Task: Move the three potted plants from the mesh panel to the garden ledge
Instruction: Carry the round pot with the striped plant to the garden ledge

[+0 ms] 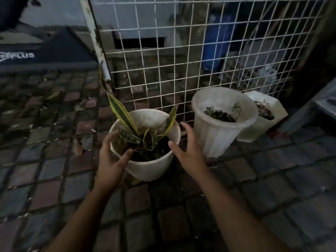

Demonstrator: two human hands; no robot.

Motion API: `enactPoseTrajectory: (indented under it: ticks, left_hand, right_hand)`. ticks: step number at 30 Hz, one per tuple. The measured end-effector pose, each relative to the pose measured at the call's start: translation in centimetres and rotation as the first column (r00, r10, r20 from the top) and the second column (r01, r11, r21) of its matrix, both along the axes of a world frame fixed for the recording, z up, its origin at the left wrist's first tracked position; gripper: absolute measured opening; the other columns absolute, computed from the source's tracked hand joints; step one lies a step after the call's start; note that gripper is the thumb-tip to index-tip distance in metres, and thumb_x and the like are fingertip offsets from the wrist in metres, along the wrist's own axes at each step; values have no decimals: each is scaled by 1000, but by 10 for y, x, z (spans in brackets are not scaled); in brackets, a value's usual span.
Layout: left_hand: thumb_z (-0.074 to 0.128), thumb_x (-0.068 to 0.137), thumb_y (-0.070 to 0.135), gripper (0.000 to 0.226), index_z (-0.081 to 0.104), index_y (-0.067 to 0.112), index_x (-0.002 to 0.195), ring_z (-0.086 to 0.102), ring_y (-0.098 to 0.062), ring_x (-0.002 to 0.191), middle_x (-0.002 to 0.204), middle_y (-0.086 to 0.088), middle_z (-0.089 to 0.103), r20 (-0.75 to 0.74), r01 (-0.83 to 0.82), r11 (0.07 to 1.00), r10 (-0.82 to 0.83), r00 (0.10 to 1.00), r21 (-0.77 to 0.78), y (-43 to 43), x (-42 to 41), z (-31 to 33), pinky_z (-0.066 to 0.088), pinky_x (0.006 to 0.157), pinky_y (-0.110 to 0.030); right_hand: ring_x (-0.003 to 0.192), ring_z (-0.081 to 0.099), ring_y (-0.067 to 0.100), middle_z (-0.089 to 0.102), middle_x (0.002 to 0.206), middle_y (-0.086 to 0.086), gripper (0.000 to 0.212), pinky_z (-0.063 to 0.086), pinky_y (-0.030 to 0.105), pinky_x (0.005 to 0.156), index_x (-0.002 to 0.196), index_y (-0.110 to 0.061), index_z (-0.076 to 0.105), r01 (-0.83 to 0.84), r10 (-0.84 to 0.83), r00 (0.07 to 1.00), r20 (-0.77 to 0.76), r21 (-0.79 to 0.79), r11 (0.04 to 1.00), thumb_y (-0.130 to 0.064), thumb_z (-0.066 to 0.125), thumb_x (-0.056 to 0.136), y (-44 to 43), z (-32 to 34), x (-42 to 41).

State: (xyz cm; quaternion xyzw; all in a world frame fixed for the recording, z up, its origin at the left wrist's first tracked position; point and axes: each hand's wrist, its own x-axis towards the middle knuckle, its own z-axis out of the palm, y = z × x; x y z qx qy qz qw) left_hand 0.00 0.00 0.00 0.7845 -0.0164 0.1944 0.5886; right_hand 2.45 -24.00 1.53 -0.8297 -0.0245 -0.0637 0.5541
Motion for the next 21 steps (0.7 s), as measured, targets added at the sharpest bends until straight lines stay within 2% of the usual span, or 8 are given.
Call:
enactPoseTrajectory:
  ticks: [1,2,6,9,12,16,19,21]
  left_hand:
    - [74,77,36,60,52,45,133,59,11,124,133,33,62,7,8,997,-8,1000,-74,-4,-2,-4,50,101,-13]
    - [74,77,34,60,52,45,131,58,12,124,133,31,62,-11,-11,995,10,1000,-97,-9,-3,-4,50,103,-16]
    - [74,76,22,67,49,29,138,52,-21,140,150,-6,54,-99,-106,991,98,990,-80,-22,-6,-8,42,119,-55]
    - [66,80,19,84,35,23,158,46,-23,145,156,-1,46,-184,-129,978,97,978,-166,-26,-15,-4,38,123,-54]
    - [65,81,19,92,23,23,163,50,-24,141,156,-1,46,-247,-150,961,91,965,-234,-32,-21,-4,41,121,-54]
    - [71,83,29,87,23,23,156,53,-27,141,158,-12,46,-239,-127,957,64,969,-260,-30,-27,-9,45,118,-55]
    - [76,80,42,71,38,35,140,61,-14,131,142,-2,56,-214,-99,974,54,975,-204,-33,-36,-13,52,110,-47]
    - [74,78,53,45,51,42,116,62,-30,124,129,-13,60,-190,-75,992,55,980,-98,-37,-41,-18,52,105,-58]
  right_hand:
    - [142,46,22,46,155,3,75,41,45,117,156,-31,35,-19,19,1000,-1,48,999,-37,72,91,0,-3,1]
    - [142,46,22,48,155,3,74,42,49,118,155,-30,36,-54,54,998,-7,74,996,-33,73,92,-1,-3,0]
    - [150,38,20,41,163,3,72,36,47,122,159,-29,34,-165,164,983,-79,-8,986,-28,71,97,-5,-4,-6]
    - [151,37,21,42,164,5,65,35,32,118,158,-31,38,-153,151,982,-110,-11,988,-29,67,100,0,-4,-14]
    - [148,42,21,46,162,6,58,33,23,106,157,-28,42,-79,84,986,-147,41,996,-30,62,103,11,-8,-21]
    - [118,56,19,61,135,5,44,43,26,83,144,-33,51,-4,23,988,-150,126,992,-32,62,102,24,-20,-36]
    - [108,57,16,59,119,-2,36,44,26,73,135,-32,51,1,27,990,-137,197,980,-30,63,101,29,-24,-47]
    - [106,59,17,61,116,-3,25,43,27,75,124,-30,53,13,9,994,-108,196,980,-30,63,102,33,-24,-53]
